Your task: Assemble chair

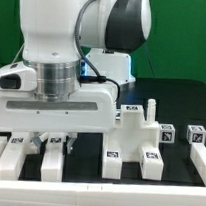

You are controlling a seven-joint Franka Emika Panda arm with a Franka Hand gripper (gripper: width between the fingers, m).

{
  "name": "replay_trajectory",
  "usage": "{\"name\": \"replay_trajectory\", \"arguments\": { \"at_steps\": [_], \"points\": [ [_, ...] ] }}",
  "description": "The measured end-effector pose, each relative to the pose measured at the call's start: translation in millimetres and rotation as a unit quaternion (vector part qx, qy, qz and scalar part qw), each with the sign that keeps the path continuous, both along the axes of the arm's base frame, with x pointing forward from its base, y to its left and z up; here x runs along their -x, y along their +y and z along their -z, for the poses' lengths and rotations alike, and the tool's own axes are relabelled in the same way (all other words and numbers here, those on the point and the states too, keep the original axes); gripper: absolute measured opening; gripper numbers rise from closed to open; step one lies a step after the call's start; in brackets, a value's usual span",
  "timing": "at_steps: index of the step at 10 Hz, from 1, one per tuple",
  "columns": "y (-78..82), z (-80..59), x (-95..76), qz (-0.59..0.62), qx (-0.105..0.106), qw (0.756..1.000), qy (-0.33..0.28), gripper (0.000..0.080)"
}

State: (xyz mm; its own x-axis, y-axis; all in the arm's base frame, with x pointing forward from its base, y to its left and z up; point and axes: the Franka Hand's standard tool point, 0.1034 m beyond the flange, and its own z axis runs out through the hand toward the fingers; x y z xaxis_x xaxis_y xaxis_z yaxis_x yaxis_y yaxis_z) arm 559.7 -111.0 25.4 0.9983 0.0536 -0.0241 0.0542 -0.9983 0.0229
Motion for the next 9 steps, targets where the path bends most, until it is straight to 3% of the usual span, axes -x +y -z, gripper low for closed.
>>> {"name": "replay_trajectory", "arguments": {
  "at_steps": [3, 6, 7, 8, 9],
  "points": [
    [-0.6, -47.5, -6.5, 0.006, -0.004, 1.0, 0.006, 0.0281],
    [9.8, -116.2, -6.4, 0.024, -0.032, 0.999, 0.003, 0.0281],
    [20.8, -136.1, -6.6, 0.021, -0.038, 0.999, -0.01, 0.0281],
    [34.7, -148.2, -7.3, 0.034, -0.043, 0.998, -0.014, 0.0281],
    [58.3, -155.8, -9.2, 0.061, -0.045, 0.997, -0.017, 0.0281]
  ]
}}
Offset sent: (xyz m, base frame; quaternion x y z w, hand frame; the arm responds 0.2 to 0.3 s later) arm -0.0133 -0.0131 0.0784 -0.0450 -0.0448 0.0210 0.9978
